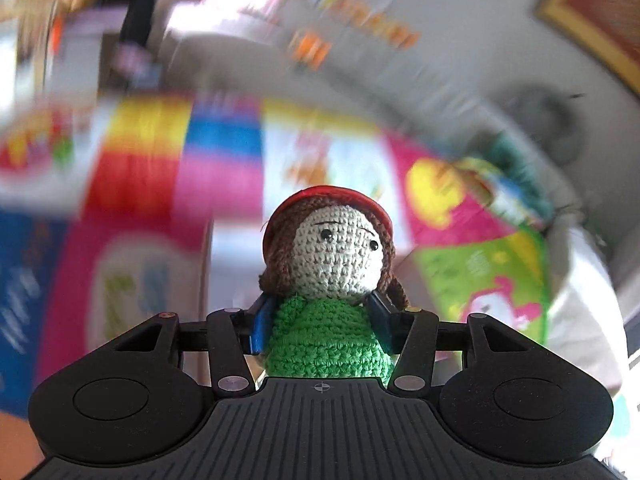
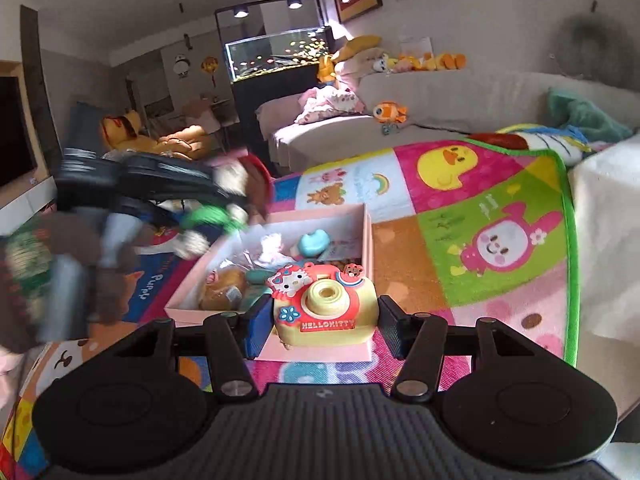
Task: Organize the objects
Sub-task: 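Drop the Hello Kitty toy into the pink box with the right tool while the left drops the doll in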
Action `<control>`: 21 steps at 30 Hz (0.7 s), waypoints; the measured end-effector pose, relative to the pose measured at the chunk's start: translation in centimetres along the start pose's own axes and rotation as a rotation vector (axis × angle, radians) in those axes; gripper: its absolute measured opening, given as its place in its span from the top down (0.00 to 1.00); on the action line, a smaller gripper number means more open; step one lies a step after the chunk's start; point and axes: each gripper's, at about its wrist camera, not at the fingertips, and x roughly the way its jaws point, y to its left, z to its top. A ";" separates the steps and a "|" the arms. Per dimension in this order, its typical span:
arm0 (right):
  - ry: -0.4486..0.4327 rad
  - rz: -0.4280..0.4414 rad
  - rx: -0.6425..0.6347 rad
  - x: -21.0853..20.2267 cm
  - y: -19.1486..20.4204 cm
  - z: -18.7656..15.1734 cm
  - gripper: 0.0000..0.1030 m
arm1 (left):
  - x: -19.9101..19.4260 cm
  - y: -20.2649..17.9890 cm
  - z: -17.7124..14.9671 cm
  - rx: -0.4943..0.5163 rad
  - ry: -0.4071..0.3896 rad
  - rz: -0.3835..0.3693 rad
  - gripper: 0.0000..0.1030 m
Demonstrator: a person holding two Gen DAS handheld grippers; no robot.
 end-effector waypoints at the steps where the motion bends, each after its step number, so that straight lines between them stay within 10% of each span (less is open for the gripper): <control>1: 0.002 -0.006 0.006 0.1 -0.4 -0.1 0.46 | 1.2 0.6 0.0 -0.025 0.005 -0.001 0.46; 8: 0.026 -0.057 0.024 1.4 -2.2 -0.5 0.46 | 1.6 0.4 -0.7 0.042 -0.039 0.020 0.45; 21: -0.025 -0.026 0.000 1.0 -0.2 3.6 0.46 | -11.6 3.4 -9.1 0.139 -0.304 -0.072 0.46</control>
